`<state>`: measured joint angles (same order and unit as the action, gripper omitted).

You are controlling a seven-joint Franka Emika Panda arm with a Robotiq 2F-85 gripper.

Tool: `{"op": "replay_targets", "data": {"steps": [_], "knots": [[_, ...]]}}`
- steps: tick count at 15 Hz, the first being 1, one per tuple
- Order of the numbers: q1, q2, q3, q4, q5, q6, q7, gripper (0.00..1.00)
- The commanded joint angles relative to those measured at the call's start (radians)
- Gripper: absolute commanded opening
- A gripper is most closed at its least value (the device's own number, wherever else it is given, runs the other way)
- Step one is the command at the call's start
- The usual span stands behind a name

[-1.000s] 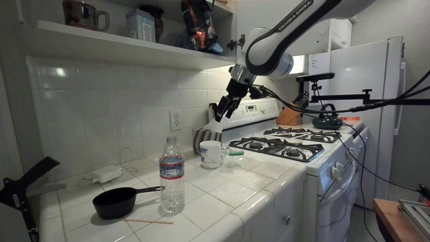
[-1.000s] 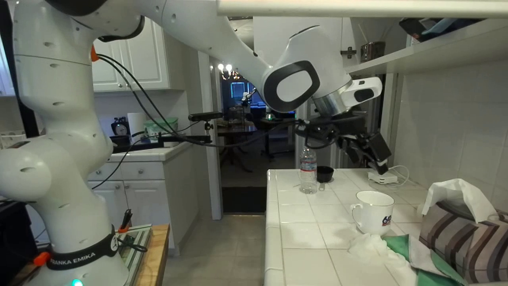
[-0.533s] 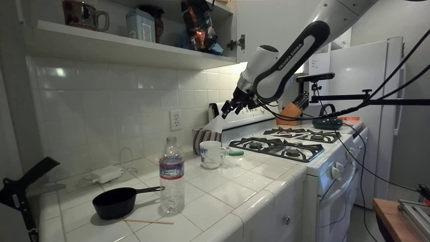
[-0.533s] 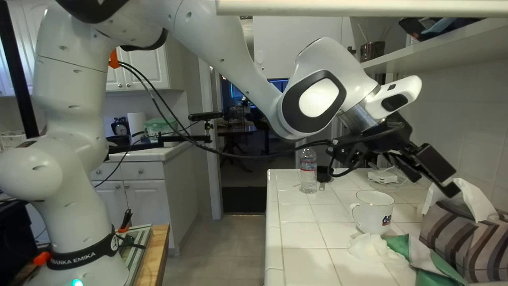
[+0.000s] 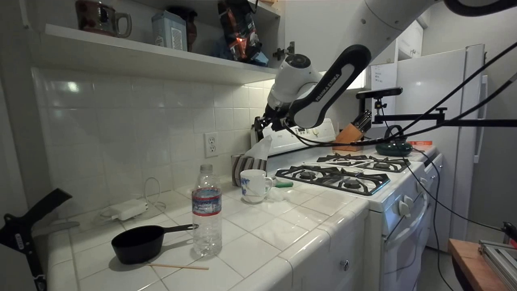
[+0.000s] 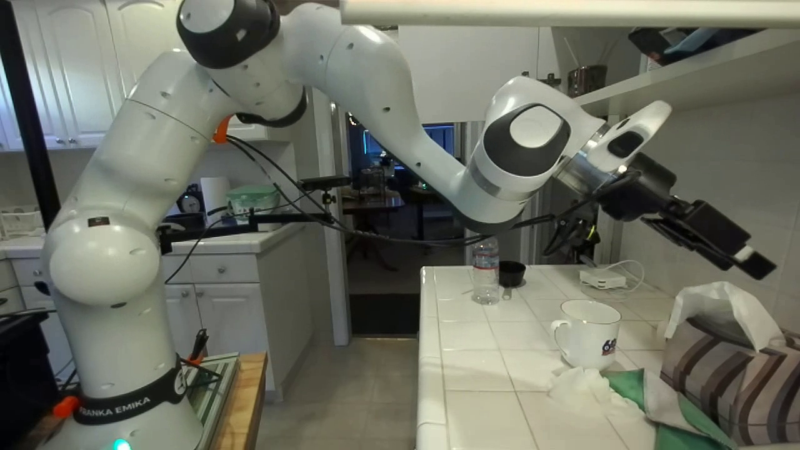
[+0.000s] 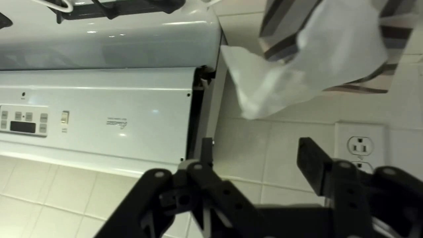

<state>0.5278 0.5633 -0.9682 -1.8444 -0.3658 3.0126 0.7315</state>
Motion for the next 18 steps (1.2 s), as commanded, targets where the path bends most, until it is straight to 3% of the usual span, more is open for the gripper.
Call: {"op": "replay_targets", "data": {"steps": [1, 2, 4, 8, 18], "knots": [[0.111, 0.095, -0.049, 0.037, 0.007, -0.063, 0.096, 0.36], [0.134, 0.105, -0.056, 0.034, 0.011, -0.082, 0.117, 0.81], [0.157, 0.114, -0.063, 0.023, 0.053, -0.1, 0.119, 0.77], [0.156, 0.074, -0.061, -0.032, 0.084, -0.053, 0.133, 1.0], [0.153, 0.059, -0.105, -0.143, 0.215, -0.001, 0.117, 1.0]]}}
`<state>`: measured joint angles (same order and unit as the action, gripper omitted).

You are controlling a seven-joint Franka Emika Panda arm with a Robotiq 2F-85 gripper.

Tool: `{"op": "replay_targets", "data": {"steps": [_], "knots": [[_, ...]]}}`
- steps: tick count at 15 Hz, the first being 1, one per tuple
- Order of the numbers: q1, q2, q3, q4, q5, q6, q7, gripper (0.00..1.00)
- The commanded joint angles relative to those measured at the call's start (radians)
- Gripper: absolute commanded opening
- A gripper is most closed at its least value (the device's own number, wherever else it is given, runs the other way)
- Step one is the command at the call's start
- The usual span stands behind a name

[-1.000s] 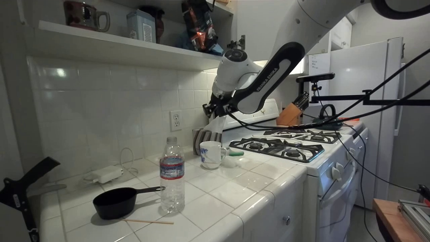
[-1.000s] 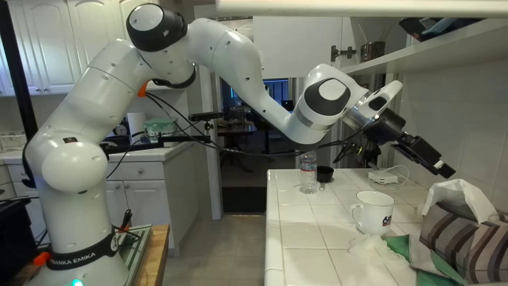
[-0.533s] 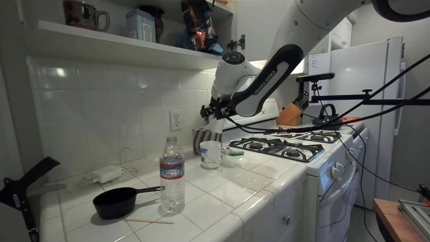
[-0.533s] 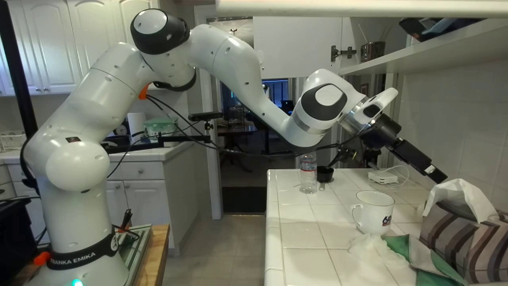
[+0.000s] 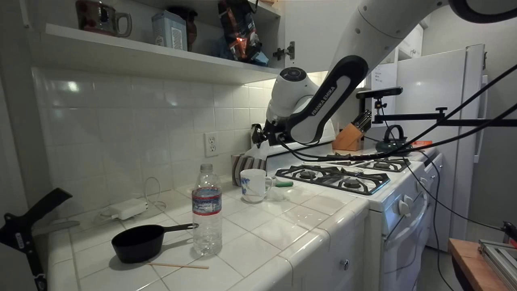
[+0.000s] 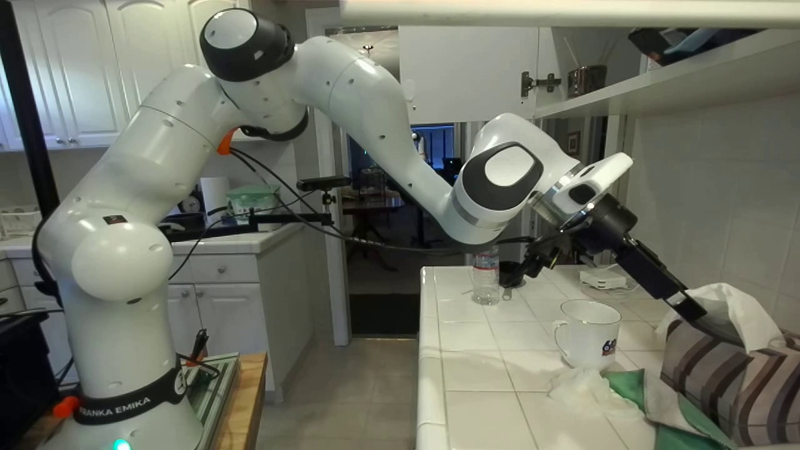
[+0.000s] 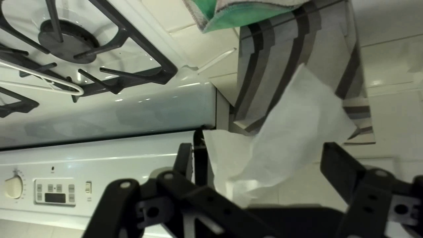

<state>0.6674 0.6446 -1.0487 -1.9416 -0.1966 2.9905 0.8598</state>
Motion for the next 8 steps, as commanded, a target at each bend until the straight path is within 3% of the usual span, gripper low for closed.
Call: {"op": "replay_targets", "data": {"steps": [1, 3, 4, 6, 8], "knots": [[0.002, -0.021, -0.019, -0.042, 0.056, 0.018, -0.019, 1.0], [-0.017, -0.018, -0.007, -0.027, 0.071, 0.015, -0.03, 0.99], [-0.024, -0.018, 0.002, -0.014, 0.077, 0.015, -0.034, 0.74], [-0.031, -0.017, 0.015, 0.002, 0.082, 0.019, -0.043, 0.73], [-0.039, -0.018, 0.032, 0.021, 0.081, 0.034, -0.059, 0.58]]}}
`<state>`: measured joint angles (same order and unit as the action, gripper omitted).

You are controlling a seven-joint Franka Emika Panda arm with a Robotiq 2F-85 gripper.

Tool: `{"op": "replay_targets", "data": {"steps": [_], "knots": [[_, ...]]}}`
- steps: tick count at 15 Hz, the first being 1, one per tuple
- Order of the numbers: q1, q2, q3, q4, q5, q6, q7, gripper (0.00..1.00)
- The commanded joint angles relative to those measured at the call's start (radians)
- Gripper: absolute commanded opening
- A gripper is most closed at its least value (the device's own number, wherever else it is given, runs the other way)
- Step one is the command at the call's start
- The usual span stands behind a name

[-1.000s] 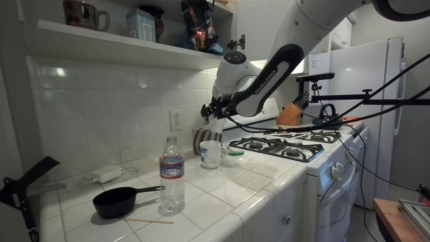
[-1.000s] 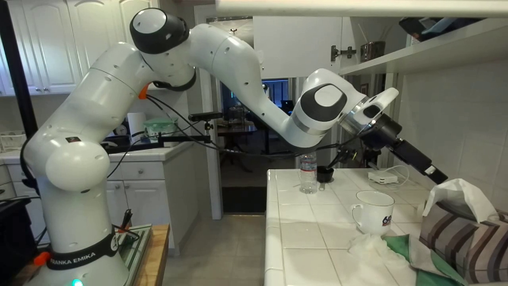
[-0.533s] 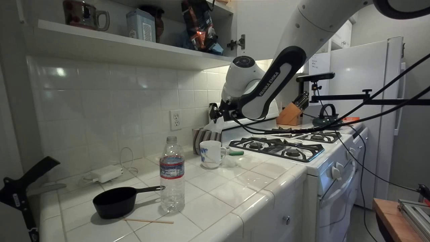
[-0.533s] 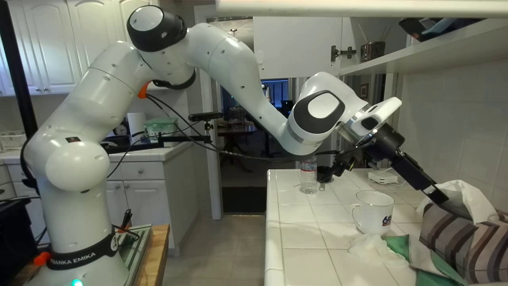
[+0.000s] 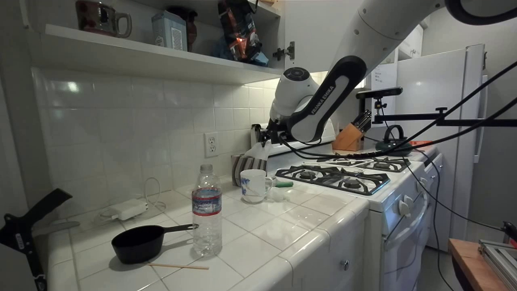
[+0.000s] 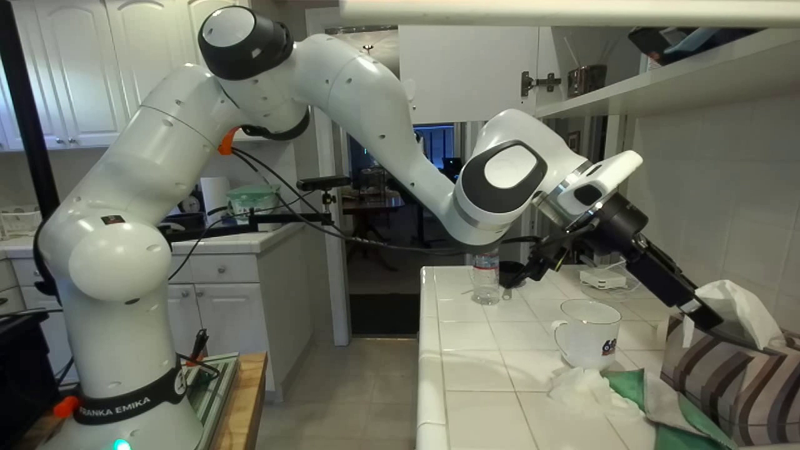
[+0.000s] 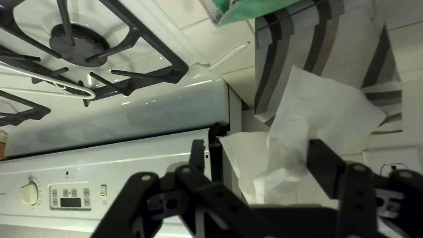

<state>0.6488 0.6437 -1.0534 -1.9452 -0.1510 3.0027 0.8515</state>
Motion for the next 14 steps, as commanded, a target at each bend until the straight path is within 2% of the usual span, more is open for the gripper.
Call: {"op": "replay_targets", "data": {"steps": [1, 8, 11, 12, 14], "knots": [[-0.024, -0.017, 0.046, 0.035, 0.037, 0.028, -0.057, 0.5], [-0.057, -0.025, 0.108, 0.07, 0.063, 0.053, -0.09, 0.02], [-0.066, -0.032, 0.125, 0.053, 0.067, 0.064, -0.094, 0.0], [-0.063, -0.041, 0.122, 0.043, 0.029, 0.068, -0.061, 0.0], [-0.013, -0.076, 0.077, -0.008, 0.012, 0.123, -0.059, 0.0]]}}
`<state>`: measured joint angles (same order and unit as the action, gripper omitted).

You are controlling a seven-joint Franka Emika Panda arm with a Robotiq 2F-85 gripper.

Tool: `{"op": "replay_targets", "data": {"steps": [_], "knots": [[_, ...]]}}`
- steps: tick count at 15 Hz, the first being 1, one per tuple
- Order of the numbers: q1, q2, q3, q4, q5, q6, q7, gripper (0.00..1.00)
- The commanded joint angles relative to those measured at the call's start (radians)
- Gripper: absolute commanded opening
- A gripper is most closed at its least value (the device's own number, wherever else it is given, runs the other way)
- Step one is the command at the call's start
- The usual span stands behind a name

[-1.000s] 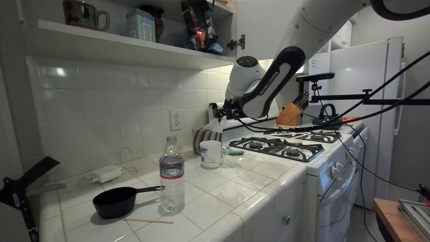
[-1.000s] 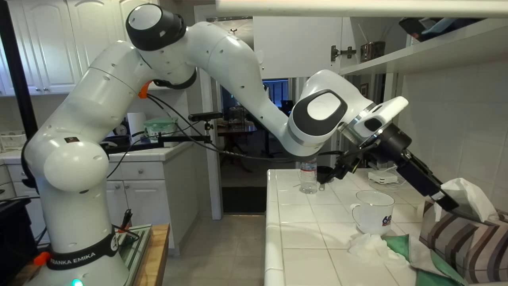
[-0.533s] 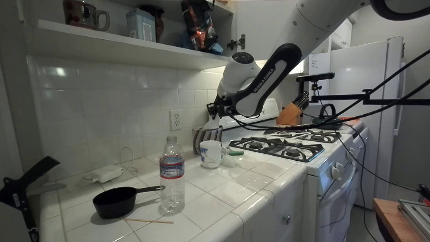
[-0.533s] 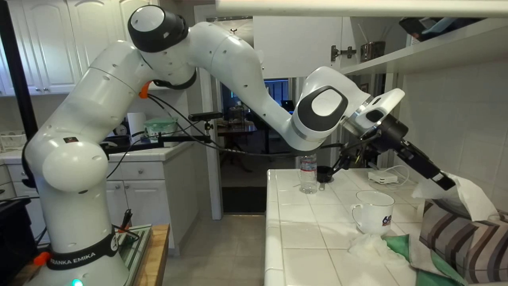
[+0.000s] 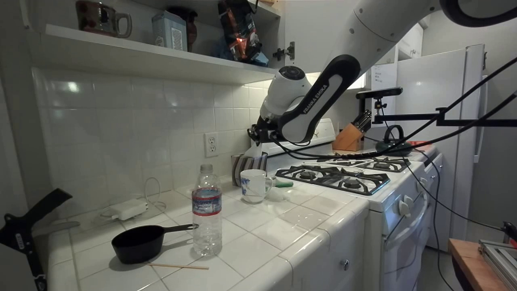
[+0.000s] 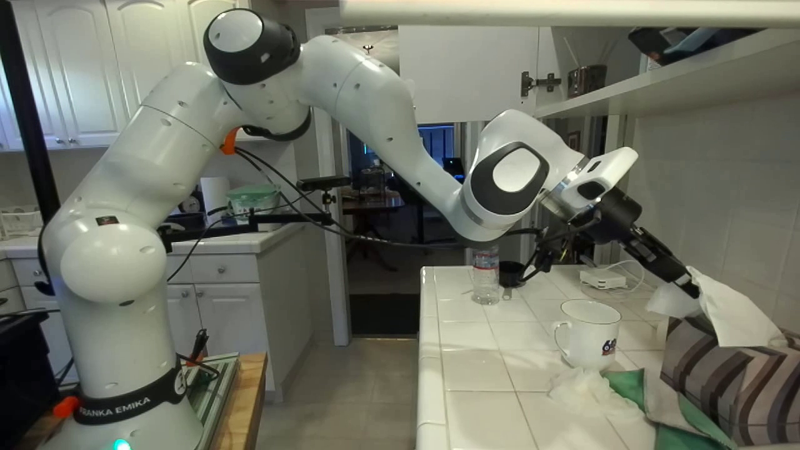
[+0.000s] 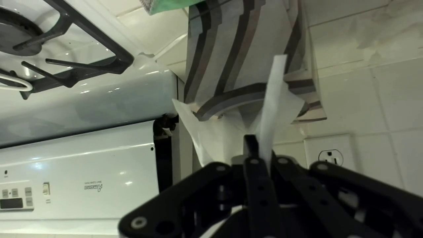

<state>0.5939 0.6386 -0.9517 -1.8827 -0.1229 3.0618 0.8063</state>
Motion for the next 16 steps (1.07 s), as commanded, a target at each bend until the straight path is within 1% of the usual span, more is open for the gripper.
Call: {"op": "replay_targets", "data": {"steps": [1, 2, 3, 4, 6, 8, 9, 10, 11, 12, 13, 14, 16], "knots": [[0.118, -0.088, -0.099, -0.12, -0.041, 0.117, -0.011, 0.0], [0.176, -0.11, -0.152, -0.162, -0.059, 0.172, -0.021, 0.0], [0.253, -0.115, -0.226, -0.207, -0.074, 0.233, -0.029, 0.0], [0.318, -0.117, -0.283, -0.249, -0.081, 0.298, -0.04, 0.0], [0.466, -0.143, -0.396, -0.341, -0.079, 0.372, -0.056, 0.0], [0.618, -0.186, -0.498, -0.435, -0.079, 0.416, -0.075, 0.0], [0.695, -0.231, -0.54, -0.489, -0.09, 0.434, -0.081, 0.0], [0.762, -0.279, -0.552, -0.535, 0.048, 0.432, -0.235, 0.0], [0.837, -0.298, -0.602, -0.581, 0.085, 0.457, -0.27, 0.0], [0.919, -0.336, -0.685, -0.624, -0.028, 0.487, -0.187, 0.0], [0.995, -0.371, -0.742, -0.669, -0.035, 0.532, -0.212, 0.0], [1.072, -0.383, -0.815, -0.709, -0.063, 0.566, -0.214, 0.0], [1.23, -0.422, -0.974, -0.792, -0.162, 0.67, -0.21, 0.0]]}}
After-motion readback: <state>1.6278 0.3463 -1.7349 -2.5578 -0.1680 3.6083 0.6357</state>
